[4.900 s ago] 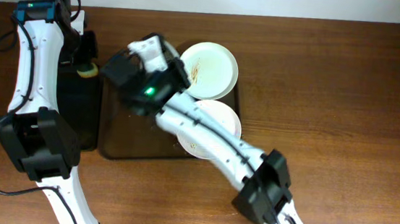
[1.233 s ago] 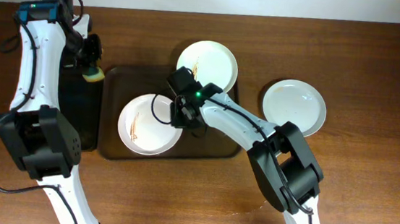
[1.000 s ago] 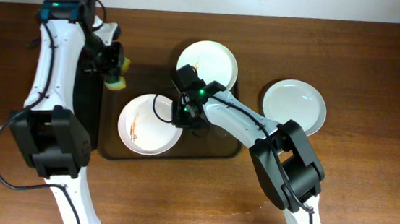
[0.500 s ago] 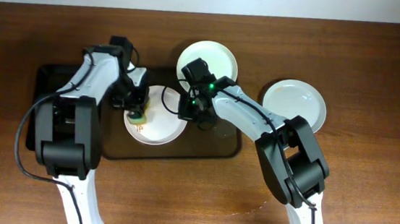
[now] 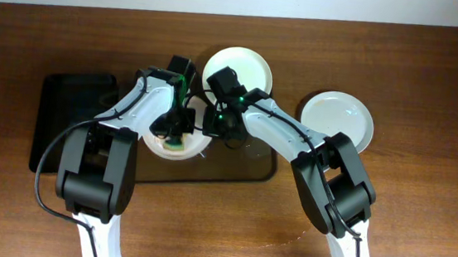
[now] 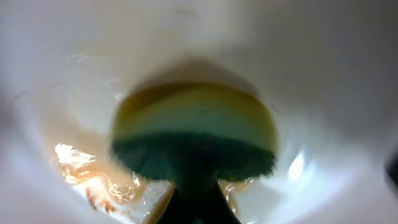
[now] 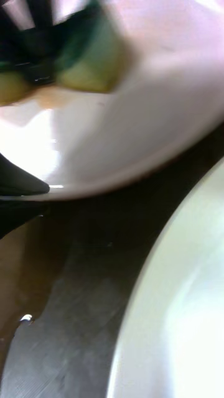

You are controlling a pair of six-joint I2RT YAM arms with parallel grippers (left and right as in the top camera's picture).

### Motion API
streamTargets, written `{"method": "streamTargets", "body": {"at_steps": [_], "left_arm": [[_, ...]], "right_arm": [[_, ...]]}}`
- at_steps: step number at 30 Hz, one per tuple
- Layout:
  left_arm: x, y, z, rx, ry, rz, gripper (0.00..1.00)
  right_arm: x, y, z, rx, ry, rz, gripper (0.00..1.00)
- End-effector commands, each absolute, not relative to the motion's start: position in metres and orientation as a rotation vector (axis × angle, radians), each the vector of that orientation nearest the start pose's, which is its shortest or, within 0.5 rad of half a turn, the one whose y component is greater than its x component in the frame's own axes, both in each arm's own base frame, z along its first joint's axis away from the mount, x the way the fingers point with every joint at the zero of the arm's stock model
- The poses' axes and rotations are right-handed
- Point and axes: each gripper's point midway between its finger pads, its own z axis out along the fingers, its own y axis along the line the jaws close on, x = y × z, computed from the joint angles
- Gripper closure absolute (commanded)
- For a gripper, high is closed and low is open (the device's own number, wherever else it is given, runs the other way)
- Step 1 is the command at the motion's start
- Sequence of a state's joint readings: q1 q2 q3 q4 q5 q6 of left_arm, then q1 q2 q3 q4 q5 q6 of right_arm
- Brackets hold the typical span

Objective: Clean dirty plates on tray and stack at the side
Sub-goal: 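Scrub the front plate with the sponge in left gripper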

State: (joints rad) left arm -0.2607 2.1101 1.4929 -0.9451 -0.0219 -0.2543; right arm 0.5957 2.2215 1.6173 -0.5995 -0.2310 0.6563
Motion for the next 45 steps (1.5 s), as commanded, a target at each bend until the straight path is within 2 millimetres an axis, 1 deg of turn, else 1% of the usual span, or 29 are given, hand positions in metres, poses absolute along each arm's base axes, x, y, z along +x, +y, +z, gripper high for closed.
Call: {"method": "streamTargets", "body": {"at_steps": [1, 3, 5, 6, 7, 10, 12, 14, 16, 17, 19, 20, 21, 23, 24, 26, 28, 30, 32, 33, 35, 36, 37, 38, 40, 41, 42, 44, 45], "left_arm": [[0.420, -0.028, -0.028, -0.260, 2.895, 0.479, 0.99], [0.441, -0.029, -0.025, -0.272, 2.815, 0.434, 0.99], [0.447, -0.034, -0.024, -0.218, 2.805, 0.409, 0.99], [0.441, -0.038, -0.027, -0.123, 2.855, 0.387, 0.99], [0.421, -0.036, -0.031, -0.067, 2.941, 0.408, 0.99], [0.373, -0.022, -0.031, -0.020, 3.135, 0.508, 0.99], [0.353, -0.022, -0.030, 0.050, 3.225, 0.509, 0.99], [0.341, -0.043, -0.033, 0.223, 3.312, 0.283, 0.99], [0.333, -0.088, -0.034, 0.427, 3.322, -0.177, 0.99], [0.333, -0.106, -0.031, 0.465, 3.294, -0.366, 0.99], [0.336, -0.131, -0.024, 0.430, 3.237, -0.628, 0.99], [0.340, -0.138, -0.022, 0.416, 3.204, -0.707, 0.99], [0.347, -0.141, -0.022, 0.374, 3.176, -0.730, 0.99], [0.363, -0.139, -0.024, 0.261, 3.143, -0.702, 0.99], [0.373, -0.133, -0.027, 0.185, 3.131, -0.644, 0.99], [0.395, -0.101, -0.037, -0.031, 3.111, -0.331, 0.99], [0.405, -0.060, -0.039, -0.185, 3.070, 0.035, 0.99], [0.403, -0.025, -0.034, -0.300, 3.019, 0.341, 0.99], [0.392, 0.006, -0.024, -0.428, 2.957, 0.617, 0.99], [0.385, 0.013, -0.021, -0.427, 2.962, 0.696, 0.99], [0.374, 0.015, -0.020, -0.415, 3.005, 0.725, 0.99], [0.363, 0.006, -0.023, -0.376, 3.085, 0.672, 0.99], [0.351, -0.023, -0.031, -0.156, 3.245, 0.408, 0.99], [0.347, -0.046, -0.034, -0.012, 3.307, 0.177, 0.99], [0.341, -0.091, -0.032, 0.202, 3.320, -0.285, 0.99], [0.339, -0.108, -0.028, 0.266, 3.296, -0.465, 0.99], [0.340, -0.120, -0.025, 0.271, 3.275, -0.579, 0.99], [0.345, -0.126, -0.023, 0.255, 3.241, -0.649, 0.99], [0.354, -0.124, -0.024, 0.174, 3.220, -0.642, 0.99]], "right_arm": [[0.387, 0.312, -0.002, 0.018, 2.953, 0.570, 0.96], [0.387, 0.312, -0.002, 0.007, 2.953, 0.569, 0.96], [0.387, 0.312, -0.002, 0.007, 2.953, 0.569, 0.96], [0.387, 0.312, -0.002, 0.007, 2.953, 0.569, 0.96], [0.387, 0.312, -0.002, 0.001, 2.952, 0.569, 0.96], [0.387, 0.312, -0.002, -0.004, 2.952, 0.567, 0.96], [0.387, 0.312, -0.002, -0.005, 2.952, 0.567, 0.96], [0.387, 0.312, -0.002, -0.005, 2.952, 0.567, 0.96], [0.387, 0.312, -0.002, -0.005, 2.952, 0.567, 0.96], [0.387, 0.312, -0.002, -0.009, 2.951, 0.567, 0.96], [0.387, 0.312, -0.002, -0.009, 2.952, 0.567, 0.96], [0.387, 0.312, -0.002, -0.009, 2.952, 0.567, 0.96], [0.387, 0.312, -0.002, -0.009, 2.951, 0.567, 0.96], [0.386, 0.312, -0.002, -0.009, 2.952, 0.567, 0.96], [0.386, 0.312, -0.002, -0.009, 2.952, 0.567, 0.96], [0.387, 0.312, -0.002, -0.009, 2.952, 0.567, 0.96], [0.387, 0.312, -0.002, -0.009, 2.952, 0.567, 0.96], [0.387, 0.312, -0.002, -0.009, 2.951, 0.566, 0.96], [0.387, 0.312, -0.002, -0.009, 2.951, 0.567, 0.96], [0.387, 0.312, -0.002, -0.009, 2.951, 0.567, 0.96], [0.387, 0.312, -0.002, -0.009, 2.950, 0.566, 0.96], [0.387, 0.313, -0.002, -0.010, 2.948, 0.569, 0.96], [0.387, 0.313, -0.002, -0.010, 2.948, 0.569, 0.96], [0.387, 0.313, -0.002, -0.010, 2.948, 0.568, 0.96], [0.387, 0.313, -0.002, -0.021, 2.947, 0.568, 0.96], [0.387, 0.313, -0.002, -0.021, 2.947, 0.568, 0.96], [0.387, 0.313, -0.002, -0.022, 2.948, 0.568, 0.96], [0.387, 0.313, -0.002, -0.021, 2.949, 0.567, 0.96], [0.386, 0.312, -0.002, -0.021, 2.951, 0.566, 0.96]]}}
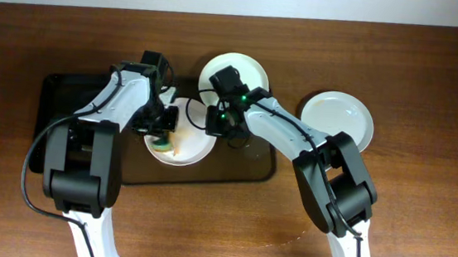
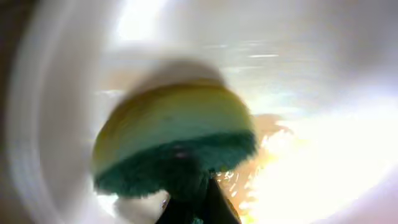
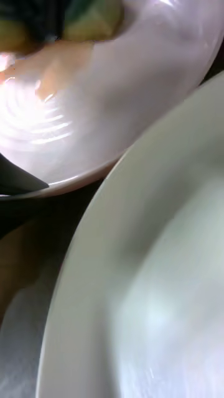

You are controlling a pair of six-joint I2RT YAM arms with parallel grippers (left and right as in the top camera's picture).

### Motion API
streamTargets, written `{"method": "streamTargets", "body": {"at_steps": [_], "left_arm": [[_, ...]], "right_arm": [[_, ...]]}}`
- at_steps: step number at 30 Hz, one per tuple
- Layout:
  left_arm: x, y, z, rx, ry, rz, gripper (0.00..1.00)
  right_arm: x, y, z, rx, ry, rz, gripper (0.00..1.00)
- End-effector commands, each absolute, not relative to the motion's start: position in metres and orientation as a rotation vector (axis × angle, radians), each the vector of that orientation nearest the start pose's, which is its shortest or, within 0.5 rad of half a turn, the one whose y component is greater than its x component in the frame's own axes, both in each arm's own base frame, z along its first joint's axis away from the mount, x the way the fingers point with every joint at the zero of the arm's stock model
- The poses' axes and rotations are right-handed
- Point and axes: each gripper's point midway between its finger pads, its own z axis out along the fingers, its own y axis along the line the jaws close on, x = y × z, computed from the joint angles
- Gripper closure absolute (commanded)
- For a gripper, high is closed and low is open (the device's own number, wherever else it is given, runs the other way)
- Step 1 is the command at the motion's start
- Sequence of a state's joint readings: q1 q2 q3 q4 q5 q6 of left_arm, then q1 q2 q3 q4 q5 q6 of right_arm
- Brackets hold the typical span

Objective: Clean dirty plates on tray and stack at the side
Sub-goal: 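Scrub the front plate with the sponge in left gripper, then lift the front plate with right gripper and stack it on the first plate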

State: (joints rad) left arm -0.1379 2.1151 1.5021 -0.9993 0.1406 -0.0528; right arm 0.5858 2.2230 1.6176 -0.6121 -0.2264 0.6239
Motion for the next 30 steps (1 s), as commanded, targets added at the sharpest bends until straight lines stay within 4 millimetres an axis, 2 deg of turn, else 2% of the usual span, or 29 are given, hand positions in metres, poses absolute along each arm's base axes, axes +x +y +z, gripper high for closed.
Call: {"method": "streamTargets", "body": {"at_steps": [1, 3, 5, 6, 8, 10, 11, 12, 13, 14, 15, 16, 17, 19, 20, 21, 23, 25, 28, 30], "left_arm": [[0.362, -0.121, -0.024, 0.104, 3.202, -0.639, 0.99], [0.382, -0.108, -0.021, -0.035, 3.151, -0.638, 0.99], [0.398, -0.098, -0.009, -0.064, 3.110, -0.635, 0.99], [0.416, -0.089, 0.008, -0.087, 3.069, -0.623, 0.99], [0.438, -0.076, 0.035, -0.108, 3.021, -0.587, 0.99], [0.464, -0.058, 0.075, -0.131, 2.952, -0.524, 0.99], [0.475, -0.046, 0.102, -0.145, 2.913, -0.490, 0.99], [0.478, -0.036, 0.118, -0.165, 2.897, -0.457, 0.99], [0.479, -0.025, 0.130, -0.187, 2.890, -0.417, 0.99], [0.479, -0.012, 0.140, -0.214, 2.886, -0.359, 0.99], [0.478, -0.004, 0.141, -0.230, 2.892, -0.322, 0.99], [0.474, 0.003, 0.140, -0.247, 2.909, -0.286, 0.99], [0.471, 0.006, 0.138, -0.253, 2.922, -0.255, 0.99], [0.470, 0.014, 0.136, -0.260, 2.929, -0.191, 0.99], [0.471, 0.016, 0.136, -0.261, 2.926, -0.173, 0.99], [0.472, 0.017, 0.136, -0.261, 2.923, -0.167, 0.99], [0.472, 0.017, 0.136, -0.262, 2.922, -0.162, 0.99], [0.473, 0.018, 0.137, -0.262, 2.915, -0.157, 0.99], [0.478, 0.018, 0.138, -0.259, 2.897, -0.157, 0.99], [0.478, 0.018, 0.138, -0.259, 2.896, -0.156, 0.99]], "right_arm": [[0.386, 0.312, -0.002, -0.020, 2.953, 0.565, 0.96], [0.383, 0.312, -0.003, -0.023, 2.964, 0.558, 0.96], [0.380, 0.311, -0.004, -0.022, 2.976, 0.554, 0.96], [0.378, 0.310, -0.005, -0.020, 2.988, 0.547, 0.96], [0.376, 0.309, -0.006, -0.022, 2.996, 0.541, 0.96], [0.373, 0.311, -0.006, -0.031, 3.000, 0.539, 0.96], [0.372, 0.312, -0.006, -0.036, 3.000, 0.539, 0.96], [0.372, 0.313, -0.006, -0.037, 3.000, 0.539, 0.95], [0.372, 0.312, -0.006, -0.037, 3.000, 0.538, 0.86], [0.372, 0.312, -0.007, -0.036, 2.999, 0.532, 0.65], [0.373, 0.311, -0.008, -0.035, 2.997, 0.527, 0.53], [0.374, 0.312, -0.010, -0.035, 2.996, 0.525, 0.50], [0.375, 0.312, -0.011, -0.035, 2.994, 0.527, 0.53], [0.374, 0.314, -0.017, -0.036, 3.002, 0.536, 0.67], [0.371, 0.315, -0.022, -0.039, 3.020, 0.552, 0.90], [0.365, 0.318, -0.023, -0.050, 3.043, 0.586, 0.96], [0.363, 0.326, -0.008, -0.167, 3.019, 0.659, 0.96], [0.369, 0.329, 0.019, -0.242, 2.950, 0.678, 0.96], [0.379, 0.313, 0.082, -0.264, 2.823, 0.575, 0.96], [0.382, 0.298, 0.113, -0.283, 2.755, 0.484, 0.96]]}}
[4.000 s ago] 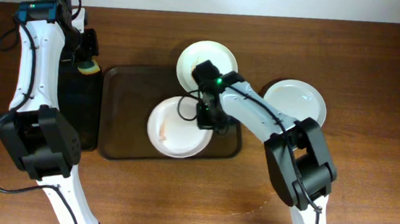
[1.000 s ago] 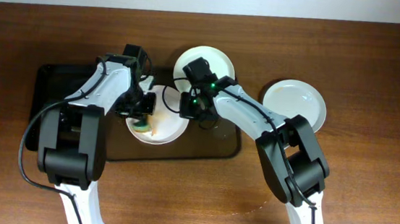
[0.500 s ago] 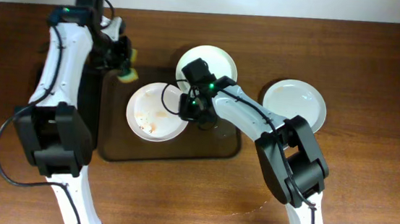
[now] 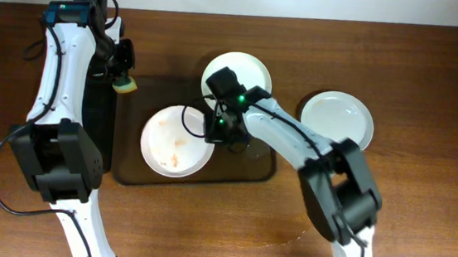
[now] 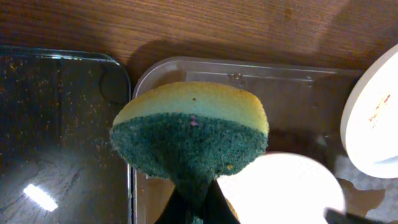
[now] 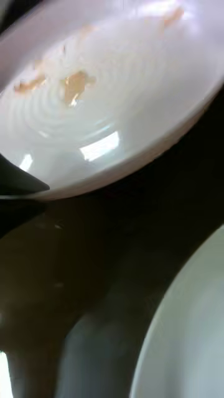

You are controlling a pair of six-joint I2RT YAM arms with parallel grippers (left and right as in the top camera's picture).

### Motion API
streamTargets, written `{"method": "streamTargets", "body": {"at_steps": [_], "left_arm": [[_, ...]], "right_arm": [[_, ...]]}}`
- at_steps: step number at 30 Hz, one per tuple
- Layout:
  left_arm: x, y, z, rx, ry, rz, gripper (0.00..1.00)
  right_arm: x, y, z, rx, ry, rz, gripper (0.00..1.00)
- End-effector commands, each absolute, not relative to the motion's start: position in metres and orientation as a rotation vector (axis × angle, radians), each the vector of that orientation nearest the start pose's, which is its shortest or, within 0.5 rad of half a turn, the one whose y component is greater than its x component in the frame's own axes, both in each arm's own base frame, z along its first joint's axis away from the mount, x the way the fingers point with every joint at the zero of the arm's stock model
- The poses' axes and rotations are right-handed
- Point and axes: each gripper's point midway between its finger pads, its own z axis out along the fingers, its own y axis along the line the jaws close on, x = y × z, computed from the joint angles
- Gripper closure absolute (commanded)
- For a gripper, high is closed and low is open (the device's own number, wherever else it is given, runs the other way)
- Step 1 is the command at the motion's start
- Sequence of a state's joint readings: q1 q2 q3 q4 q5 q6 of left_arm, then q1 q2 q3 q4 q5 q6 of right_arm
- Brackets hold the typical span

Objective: Clean dirty plates on tray and stack at the side
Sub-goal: 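Lift the front plate with right gripper and stack it on the first plate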

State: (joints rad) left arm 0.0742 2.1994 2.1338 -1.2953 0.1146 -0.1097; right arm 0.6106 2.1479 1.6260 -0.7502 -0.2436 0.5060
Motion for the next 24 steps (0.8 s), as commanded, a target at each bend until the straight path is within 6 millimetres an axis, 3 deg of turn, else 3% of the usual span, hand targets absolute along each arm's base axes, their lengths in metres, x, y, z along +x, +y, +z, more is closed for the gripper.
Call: {"method": "streamTargets", "body": {"at_steps": [1, 3, 7, 10, 12, 17, 21, 24], "left_arm": [[0.479, 0.019, 0.138, -0.259, 2.893, -0.150, 0.99], [0.482, 0.020, 0.139, -0.257, 2.878, -0.146, 0.99], [0.485, 0.020, 0.139, -0.255, 2.866, -0.145, 0.99], [0.488, 0.020, 0.140, -0.253, 2.853, -0.146, 0.99], [0.489, 0.020, 0.140, -0.253, 2.852, -0.145, 0.99], [0.488, 0.020, 0.140, -0.253, 2.852, -0.145, 0.99], [0.489, 0.020, 0.140, -0.253, 2.852, -0.145, 0.99], [0.489, 0.020, 0.140, -0.253, 2.852, -0.145, 0.99]], "right_arm": [[0.383, 0.286, 0.126, -0.263, 2.726, 0.416, 0.96], [0.389, 0.257, 0.150, -0.231, 2.656, 0.220, 0.96], [0.398, 0.214, 0.173, -0.176, 2.480, -0.259, 0.96], [0.392, 0.216, 0.205, -0.190, 2.255, -0.532, 0.96], [0.384, 0.225, 0.220, -0.205, 2.153, -0.613, 0.96], [0.371, 0.251, 0.242, -0.201, 2.018, -0.620, 0.96], [0.373, 0.242, 0.256, -0.146, 1.945, -0.686, 0.96], [0.370, 0.224, 0.291, -0.029, 1.760, -0.836, 0.96]]}}
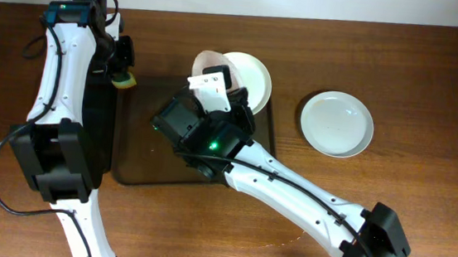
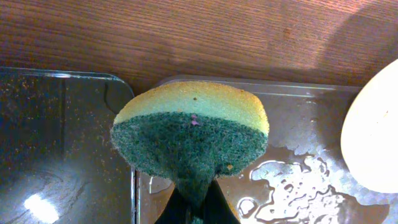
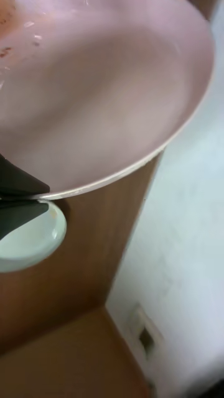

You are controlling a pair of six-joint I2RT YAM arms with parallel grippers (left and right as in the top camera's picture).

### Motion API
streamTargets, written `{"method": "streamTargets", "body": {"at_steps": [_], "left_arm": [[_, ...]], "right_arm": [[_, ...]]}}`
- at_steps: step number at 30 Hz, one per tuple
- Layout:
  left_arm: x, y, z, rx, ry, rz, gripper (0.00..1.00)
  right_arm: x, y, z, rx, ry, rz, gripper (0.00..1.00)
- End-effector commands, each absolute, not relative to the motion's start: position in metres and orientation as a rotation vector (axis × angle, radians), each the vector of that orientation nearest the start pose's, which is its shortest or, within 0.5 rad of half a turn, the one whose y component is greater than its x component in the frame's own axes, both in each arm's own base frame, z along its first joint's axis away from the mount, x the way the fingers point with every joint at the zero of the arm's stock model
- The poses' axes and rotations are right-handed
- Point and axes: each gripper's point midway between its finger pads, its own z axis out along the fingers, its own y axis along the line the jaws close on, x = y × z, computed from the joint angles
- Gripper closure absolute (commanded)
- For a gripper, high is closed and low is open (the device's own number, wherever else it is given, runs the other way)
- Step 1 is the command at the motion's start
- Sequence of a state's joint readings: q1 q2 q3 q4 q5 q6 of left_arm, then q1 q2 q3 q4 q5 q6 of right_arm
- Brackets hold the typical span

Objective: Clean dirty plates on tray and stack at the side
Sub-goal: 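Lift the front plate with right gripper and stack it on the first plate, then grip the rim of the last white plate with right gripper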

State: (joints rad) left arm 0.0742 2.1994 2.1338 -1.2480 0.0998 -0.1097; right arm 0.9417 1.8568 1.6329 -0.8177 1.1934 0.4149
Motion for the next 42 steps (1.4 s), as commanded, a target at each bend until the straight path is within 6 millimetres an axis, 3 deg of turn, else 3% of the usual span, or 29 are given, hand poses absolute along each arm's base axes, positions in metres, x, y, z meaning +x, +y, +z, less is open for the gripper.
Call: {"method": "streamTargets", "body": {"at_steps": [1, 3, 8, 11, 13, 17, 18, 20, 23, 24, 26, 28, 31, 34, 36, 40, 41, 42], "left_arm": [[0.489, 0.020, 0.140, -0.253, 2.852, -0.145, 0.99], [0.489, 0.020, 0.140, -0.253, 2.852, -0.145, 0.99], [0.489, 0.020, 0.140, -0.253, 2.852, -0.145, 0.99], [0.488, 0.020, 0.140, -0.253, 2.853, -0.145, 0.99], [0.488, 0.020, 0.140, -0.253, 2.854, -0.145, 0.99], [0.488, 0.020, 0.140, -0.253, 2.855, -0.146, 0.99], [0.488, 0.020, 0.140, -0.253, 2.855, -0.146, 0.99], [0.488, 0.020, 0.140, -0.253, 2.853, -0.146, 0.99], [0.489, 0.020, 0.141, -0.252, 2.849, -0.145, 0.99], [0.489, 0.020, 0.141, -0.252, 2.848, -0.145, 0.99], [0.489, 0.020, 0.141, -0.252, 2.848, -0.145, 0.99], [0.490, 0.020, 0.141, -0.252, 2.846, -0.145, 0.99], [0.491, 0.020, 0.141, -0.252, 2.841, -0.145, 0.99], [0.491, 0.020, 0.141, -0.251, 2.841, -0.145, 0.99], [0.491, 0.020, 0.141, -0.252, 2.841, -0.145, 0.99], [0.491, 0.020, 0.141, -0.252, 2.840, -0.145, 0.99], [0.491, 0.020, 0.141, -0.251, 2.840, -0.145, 0.99], [0.491, 0.020, 0.141, -0.251, 2.840, -0.145, 0.99]], "right_arm": [[0.367, 0.223, 0.299, -0.004, 1.716, -0.862, 0.96], [0.358, 0.224, 0.316, 0.030, 1.628, -0.919, 0.96], [0.347, 0.244, 0.318, -0.031, 1.625, -0.897, 0.96], [0.356, 0.247, 0.304, -0.129, 1.746, -0.818, 0.96], [0.365, 0.241, 0.295, -0.175, 1.926, -0.592, 0.96], [0.385, 0.175, 0.306, -0.039, 2.180, -0.165, 0.96], [0.392, 0.135, 0.306, 0.089, 2.244, -0.060, 0.96], [0.400, 0.082, 0.296, 0.229, 2.323, 0.016, 0.96], [0.404, -0.006, 0.259, 0.502, 2.438, 0.033, 0.96], [0.404, -0.044, 0.231, 0.629, 2.490, 0.022, 0.96], [0.405, -0.069, 0.193, 0.705, 2.574, 0.039, 0.96], [0.406, -0.080, 0.155, 0.766, 2.652, 0.037, 0.96], [0.408, -0.078, 0.090, 0.808, 2.805, 0.033, 0.96], [0.405, -0.072, 0.059, 0.889, 2.870, 0.076, 0.92], [0.409, -0.065, 0.063, 0.896, 2.856, 0.140, 0.64], [0.436, -0.025, 0.104, 0.763, 2.801, 0.337, 0.61], [0.447, -0.006, 0.112, 0.693, 2.782, 0.381, 0.61], [0.461, 0.029, 0.119, 0.570, 2.748, 0.449, 0.60]]}}
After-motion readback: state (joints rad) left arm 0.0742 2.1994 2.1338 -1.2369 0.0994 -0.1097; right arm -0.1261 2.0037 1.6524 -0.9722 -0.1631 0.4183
